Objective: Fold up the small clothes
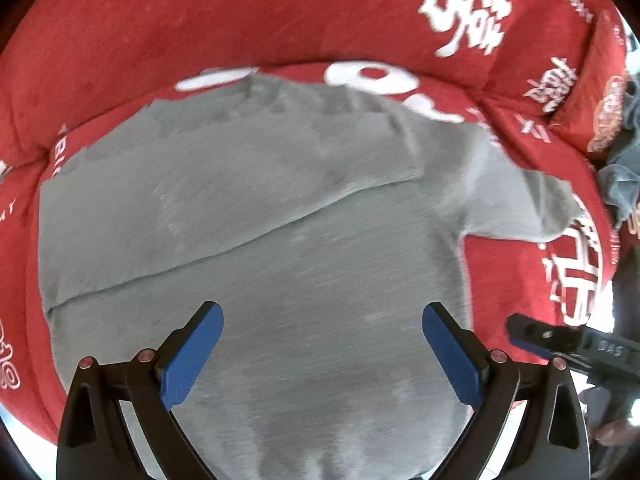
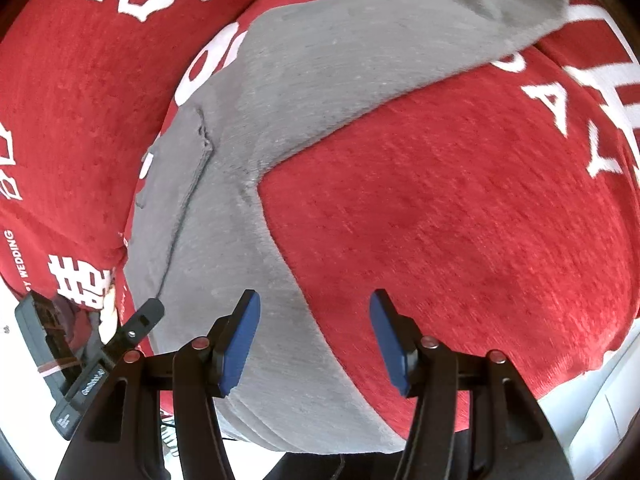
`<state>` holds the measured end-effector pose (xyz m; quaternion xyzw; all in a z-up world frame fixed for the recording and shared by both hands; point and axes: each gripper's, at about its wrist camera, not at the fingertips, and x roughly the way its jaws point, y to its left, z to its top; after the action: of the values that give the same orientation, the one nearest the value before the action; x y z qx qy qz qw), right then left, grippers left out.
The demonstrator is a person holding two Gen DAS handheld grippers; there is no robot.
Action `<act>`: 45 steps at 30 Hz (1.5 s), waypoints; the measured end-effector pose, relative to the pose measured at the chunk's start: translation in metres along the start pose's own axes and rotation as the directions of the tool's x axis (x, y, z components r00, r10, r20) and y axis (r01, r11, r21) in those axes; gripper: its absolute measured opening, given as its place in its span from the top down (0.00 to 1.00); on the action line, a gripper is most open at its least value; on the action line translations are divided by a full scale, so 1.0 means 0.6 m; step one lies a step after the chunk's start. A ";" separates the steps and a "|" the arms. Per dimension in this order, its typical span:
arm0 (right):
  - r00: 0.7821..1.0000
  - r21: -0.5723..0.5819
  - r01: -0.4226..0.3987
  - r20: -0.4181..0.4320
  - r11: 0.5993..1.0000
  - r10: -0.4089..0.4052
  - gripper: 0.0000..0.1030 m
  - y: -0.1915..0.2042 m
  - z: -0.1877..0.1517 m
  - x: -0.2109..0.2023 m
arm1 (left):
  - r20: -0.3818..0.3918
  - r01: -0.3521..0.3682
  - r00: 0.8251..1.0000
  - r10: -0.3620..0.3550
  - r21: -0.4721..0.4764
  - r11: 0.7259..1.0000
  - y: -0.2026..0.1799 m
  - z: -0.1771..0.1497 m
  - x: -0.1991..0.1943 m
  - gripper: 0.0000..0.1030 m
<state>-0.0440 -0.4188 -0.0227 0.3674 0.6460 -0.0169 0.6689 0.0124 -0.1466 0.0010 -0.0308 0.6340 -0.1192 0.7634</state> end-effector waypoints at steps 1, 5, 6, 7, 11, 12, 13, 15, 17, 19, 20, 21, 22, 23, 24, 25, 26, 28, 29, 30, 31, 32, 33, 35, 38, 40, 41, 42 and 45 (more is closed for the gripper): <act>1.000 0.001 -0.002 0.003 1.000 0.002 0.41 -0.001 -0.002 -0.003 | 0.002 0.008 1.000 -0.008 0.009 1.000 -0.005 0.002 -0.007 0.03; 1.000 0.009 -0.010 0.012 1.000 0.010 0.41 0.007 -0.010 -0.019 | 0.007 0.015 1.000 -0.016 0.046 0.999 -0.020 0.008 -0.047 0.03; 1.000 0.009 -0.014 0.016 1.000 0.014 0.41 0.012 -0.013 -0.026 | 0.005 0.019 1.000 -0.019 0.049 0.999 -0.021 0.009 -0.057 0.03; 1.000 0.007 -0.017 0.024 1.000 0.017 0.41 0.020 -0.016 -0.036 | 0.005 0.028 1.000 -0.028 0.053 0.998 -0.021 0.009 -0.074 0.03; 0.998 -0.016 -0.019 0.065 1.000 0.020 0.41 0.055 -0.033 -0.078 | 0.035 0.060 0.997 -0.063 0.081 0.995 -0.018 0.006 -0.142 0.03; 0.997 -0.020 -0.018 0.081 1.000 0.019 0.41 0.066 -0.039 -0.092 | 0.061 0.064 0.996 -0.070 0.095 0.993 -0.018 0.004 -0.164 0.03; 0.995 -0.020 -0.021 0.100 1.000 0.023 0.41 0.078 -0.047 -0.108 | 0.100 0.067 0.992 -0.079 0.116 0.991 -0.019 0.002 -0.192 0.03; 0.989 -0.019 -0.035 0.142 0.999 0.037 0.41 0.101 -0.068 -0.141 | 0.198 0.079 0.973 -0.114 0.176 0.981 -0.022 -0.002 -0.259 0.03; 0.984 -0.020 -0.037 0.174 0.999 0.040 0.40 0.121 -0.088 -0.167 | 0.272 0.084 0.951 -0.150 0.238 0.968 -0.026 0.000 -0.325 0.03; 0.977 -0.025 -0.030 0.209 0.999 0.034 0.38 0.143 -0.116 -0.195 | 0.320 0.092 0.931 -0.176 0.263 0.961 -0.024 0.003 -0.372 0.03; 0.974 -0.027 -0.022 0.223 0.999 0.028 0.38 0.152 -0.126 -0.205 | 0.338 0.103 0.921 -0.193 0.267 0.958 -0.020 0.006 -0.398 0.03; 0.970 -0.033 -0.015 0.242 0.999 0.023 0.38 0.165 -0.142 -0.221 | 0.339 0.105 0.920 -0.194 0.264 0.959 -0.017 0.009 -0.411 0.03; 0.967 -0.038 -0.014 0.252 0.999 0.023 0.38 0.173 -0.151 -0.229 | 0.332 0.097 0.926 -0.182 0.255 0.962 -0.016 0.013 -0.420 0.02; 0.965 -0.045 -0.010 0.260 0.999 0.021 0.38 0.182 -0.161 -0.239 | 0.315 0.089 0.935 -0.164 0.240 0.967 -0.012 0.020 -0.429 0.01; 0.965 -0.052 -0.007 0.261 0.999 0.020 0.37 0.191 -0.170 -0.247 | 0.308 0.090 0.938 -0.160 0.230 0.969 -0.007 0.020 -0.434 0.01; 0.966 -0.063 -0.008 0.256 0.998 0.024 0.36 0.200 -0.177 -0.253 | 0.309 0.095 0.937 -0.162 0.221 0.971 -0.001 0.020 -0.440 0.01; 0.968 -0.077 -0.006 0.249 0.997 0.025 0.36 0.208 -0.184 -0.260 | 0.317 0.098 0.934 -0.163 0.212 0.972 0.005 0.017 -0.449 0.01; 0.968 -0.107 -0.002 0.248 0.994 0.029 0.36 0.219 -0.195 -0.275 | 0.326 0.074 0.935 -0.143 0.214 0.974 0.006 0.010 -0.456 0.01; 0.969 -0.123 0.001 0.246 0.992 0.030 0.36 0.223 -0.197 -0.282 | 0.333 0.032 0.937 -0.106 0.221 0.975 0.000 0.001 -0.459 0.01; 0.969 -0.137 0.003 0.243 0.991 0.031 0.36 0.225 -0.200 -0.290 | 0.335 0.000 0.939 -0.078 0.228 0.974 -0.003 -0.005 -0.460 0.01; 0.972 -0.149 0.005 0.235 0.989 0.031 0.36 0.225 -0.202 -0.296 | 0.324 -0.033 0.945 -0.047 0.236 0.971 -0.010 -0.010 -0.456 0.01; 0.975 -0.152 0.015 0.219 0.988 0.019 0.36 0.223 -0.203 -0.301 | 0.291 -0.063 0.957 -0.010 0.239 0.969 -0.021 -0.016 -0.449 0.01; 0.978 -0.153 0.022 0.209 0.988 0.011 0.36 0.222 -0.204 -0.305 | 0.263 -0.068 0.965 0.004 0.237 0.969 -0.028 -0.019 -0.443 0.01; 0.981 -0.170 0.023 0.194 0.985 0.011 0.36 0.214 -0.209 -0.315 | 0.211 -0.048 0.977 -0.002 0.231 0.972 -0.046 -0.030 -0.434 0.01; 0.986 -0.151 0.016 0.168 0.988 0.009 0.35 0.191 -0.210 -0.318 | 0.215 -0.070 0.977 0.012 0.263 0.962 -0.080 -0.040 -0.433 0.01; 0.983 -0.121 0.011 0.183 0.993 0.011 0.35 0.175 -0.199 -0.330 | 0.228 -0.082 0.974 0.014 0.289 0.954 -0.097 -0.039 -0.438 0.01; 0.980 -0.113 0.015 0.197 0.993 0.008 0.35 0.171 -0.197 -0.337 | 0.219 -0.065 0.976 -0.001 0.295 0.953 -0.102 -0.037 -0.438 0.01; 0.978 -0.106 0.013 0.210 0.994 0.009 0.35 0.167 -0.196 -0.343 | 0.206 -0.046 0.978 -0.017 0.298 0.954 -0.105 -0.037 -0.437 0.01; 0.979 -0.103 -0.001 0.203 0.995 0.021 0.32 0.164 -0.200 -0.342 | 0.176 -0.040 0.984 -0.015 0.303 0.952 -0.111 -0.041 -0.427 0.01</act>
<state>-0.1314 -0.3782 0.2159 0.3326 0.5721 -0.0176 0.7495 -0.0642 -0.1521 0.2554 0.0810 0.5383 -0.2076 0.8128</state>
